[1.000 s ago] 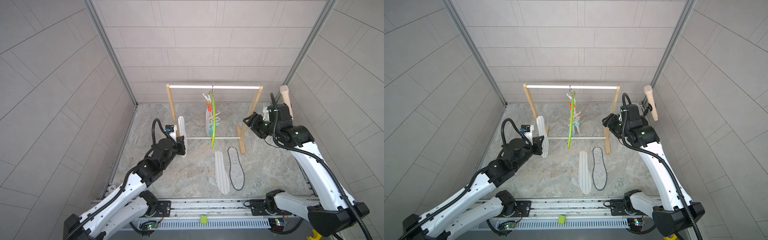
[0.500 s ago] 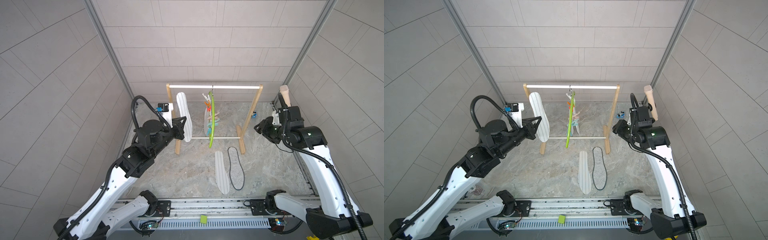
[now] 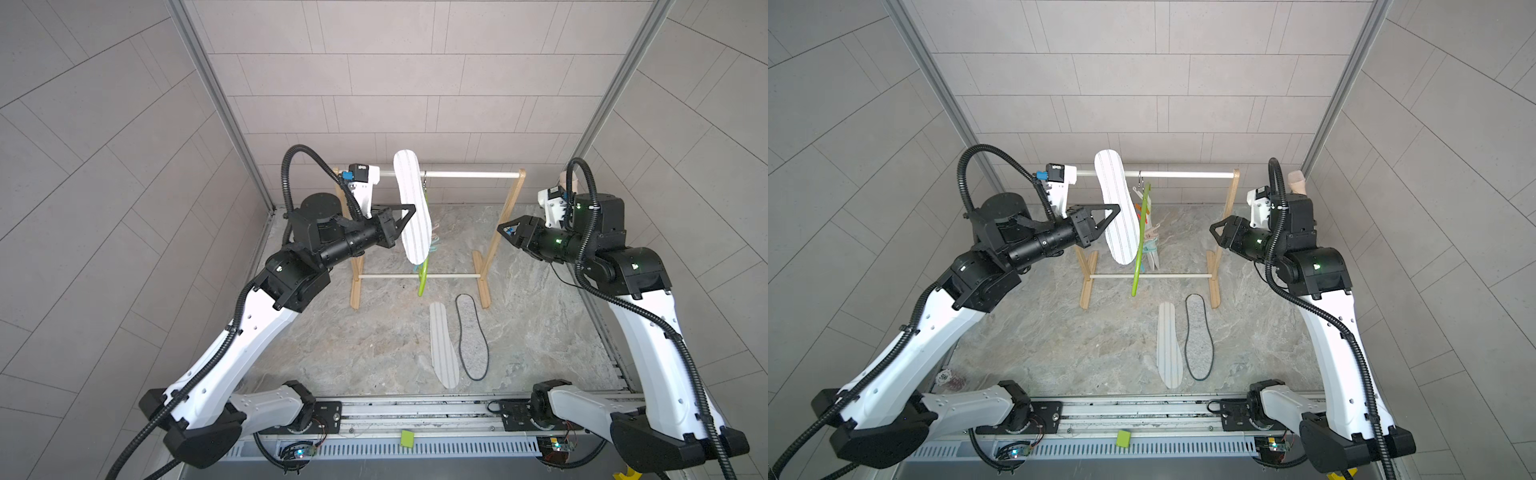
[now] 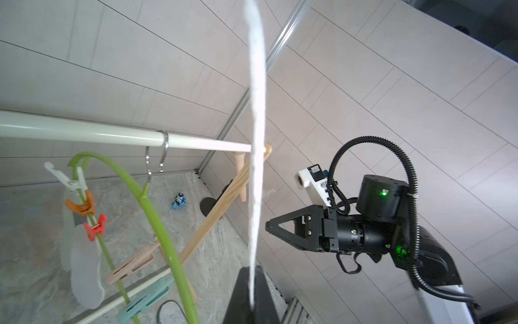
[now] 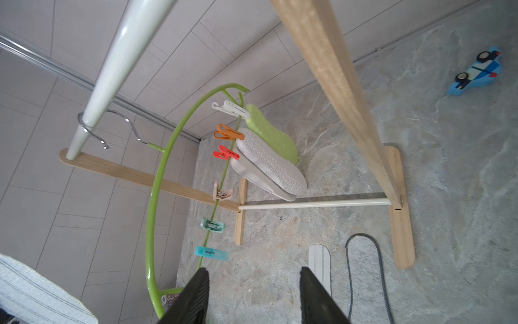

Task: Take the shoe insoles off the hanger
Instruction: Place the insole at the center of the board.

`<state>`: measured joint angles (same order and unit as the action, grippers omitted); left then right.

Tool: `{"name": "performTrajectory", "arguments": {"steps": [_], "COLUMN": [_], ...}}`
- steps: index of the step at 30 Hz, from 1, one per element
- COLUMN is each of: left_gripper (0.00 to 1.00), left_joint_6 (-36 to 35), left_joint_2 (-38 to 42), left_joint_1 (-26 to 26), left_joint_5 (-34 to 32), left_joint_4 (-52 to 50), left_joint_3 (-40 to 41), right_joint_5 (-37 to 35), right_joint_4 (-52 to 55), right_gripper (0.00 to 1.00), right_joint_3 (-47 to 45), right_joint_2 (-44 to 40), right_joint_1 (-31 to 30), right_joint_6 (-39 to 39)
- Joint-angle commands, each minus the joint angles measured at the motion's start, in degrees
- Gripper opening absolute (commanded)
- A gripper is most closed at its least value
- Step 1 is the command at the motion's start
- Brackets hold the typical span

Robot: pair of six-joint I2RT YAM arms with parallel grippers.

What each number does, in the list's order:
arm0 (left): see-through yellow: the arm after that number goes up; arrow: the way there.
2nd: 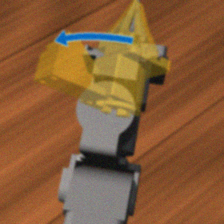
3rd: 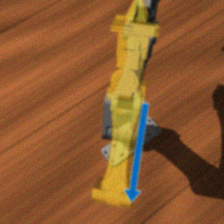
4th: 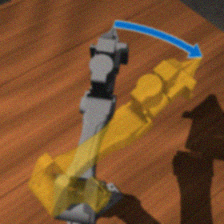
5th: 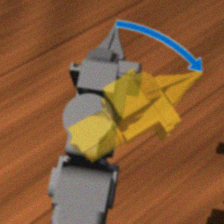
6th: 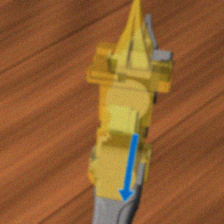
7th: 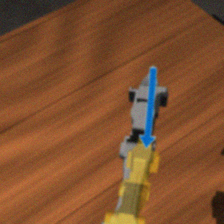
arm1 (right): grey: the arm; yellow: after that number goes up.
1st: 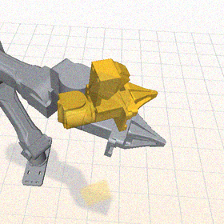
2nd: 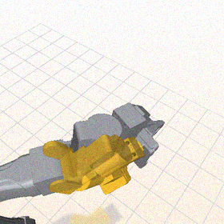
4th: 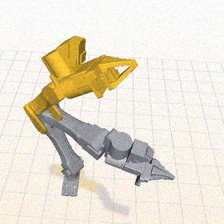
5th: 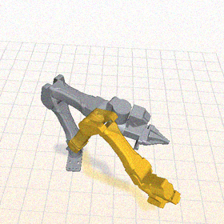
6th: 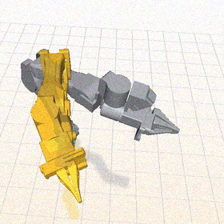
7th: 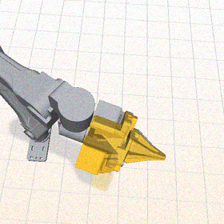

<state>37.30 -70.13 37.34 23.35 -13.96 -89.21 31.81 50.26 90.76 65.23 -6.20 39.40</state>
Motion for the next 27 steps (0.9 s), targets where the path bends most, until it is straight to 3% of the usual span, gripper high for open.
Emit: {"name": "performTrajectory", "arguments": {"steps": [1, 15, 27], "left_gripper": [0.0, 0.0, 0.0], "left_joint_6": [6.58, 18.33, 27.82], "left_joint_2": [-1.64, -4.18, -6.33], "left_joint_1": [-0.41, -0.32, -0.27], "left_joint_5": [6.61, 14.53, 18.76], "left_joint_4": [6.0, 13.04, 20.29], "left_joint_3": [-3.0, -3.19, -2.34], "right_joint_5": [5.99, 18.02, 21.46], "right_joint_4": [-5.67, -27.9, -39.02], "right_gripper": [0.54, 0.54, 0.52], "right_joint_3": [0.6, -1.11, 0.79], "right_joint_2": [-1.07, -1.65, -1.08], "right_joint_1": [0.27, 0.13, -4.5], "right_joint_6": [1.16, 15.82, 23.04]}}
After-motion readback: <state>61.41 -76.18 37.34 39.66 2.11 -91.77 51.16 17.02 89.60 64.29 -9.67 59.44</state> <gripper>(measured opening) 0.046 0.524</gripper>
